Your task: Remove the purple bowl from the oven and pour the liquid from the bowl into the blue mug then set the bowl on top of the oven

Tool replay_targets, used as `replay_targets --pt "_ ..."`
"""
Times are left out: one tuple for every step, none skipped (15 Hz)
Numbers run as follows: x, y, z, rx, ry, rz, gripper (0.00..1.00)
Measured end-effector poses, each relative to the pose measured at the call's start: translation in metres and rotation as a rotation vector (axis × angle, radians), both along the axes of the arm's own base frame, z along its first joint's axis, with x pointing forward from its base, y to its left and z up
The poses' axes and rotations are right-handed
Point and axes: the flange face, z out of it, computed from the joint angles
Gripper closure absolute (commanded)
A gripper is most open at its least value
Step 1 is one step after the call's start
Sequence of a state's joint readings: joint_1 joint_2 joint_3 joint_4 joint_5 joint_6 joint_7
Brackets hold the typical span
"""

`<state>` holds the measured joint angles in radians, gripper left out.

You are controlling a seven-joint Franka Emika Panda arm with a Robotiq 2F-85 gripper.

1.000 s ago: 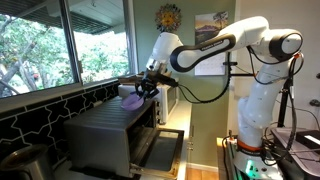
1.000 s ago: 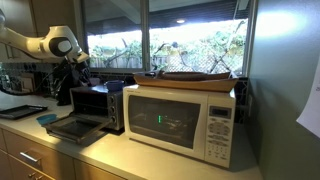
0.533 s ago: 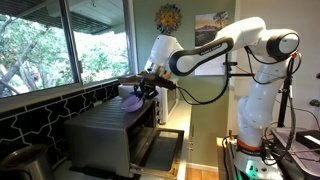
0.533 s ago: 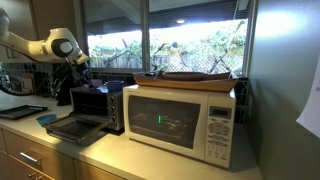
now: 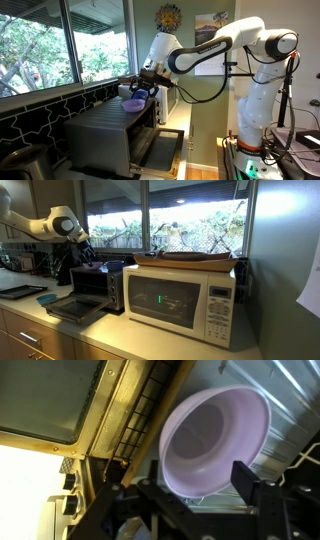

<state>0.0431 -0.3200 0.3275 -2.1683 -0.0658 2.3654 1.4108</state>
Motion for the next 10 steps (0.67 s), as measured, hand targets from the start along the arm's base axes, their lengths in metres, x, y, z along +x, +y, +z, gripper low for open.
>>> replay_targets --pt "0.001 -0.001 0.007 0.013 -0.015 -0.011 0.0" --pt "0.003 -0.002 0.013 0.022 -0.029 -0.019 0.0" --pt "0.004 -0.004 0.019 0.027 -0.041 -0.022 0.0" --pt "0.004 -0.006 0.026 0.027 -0.056 -0.022 0.0" --pt "0.005 -0.009 0.032 0.014 -0.073 -0.016 0.0" --pt "0.005 -0.013 0.038 -0.005 -0.091 -0.002 0.0" --pt "0.005 -0.018 0.045 -0.03 -0.113 0.026 0.0" --pt "0.005 -0.025 0.052 -0.058 -0.136 0.064 0.0" --pt "0.005 -0.032 0.059 -0.087 -0.156 0.105 0.0" --pt "0.004 -0.041 0.066 -0.114 -0.173 0.15 0.0"
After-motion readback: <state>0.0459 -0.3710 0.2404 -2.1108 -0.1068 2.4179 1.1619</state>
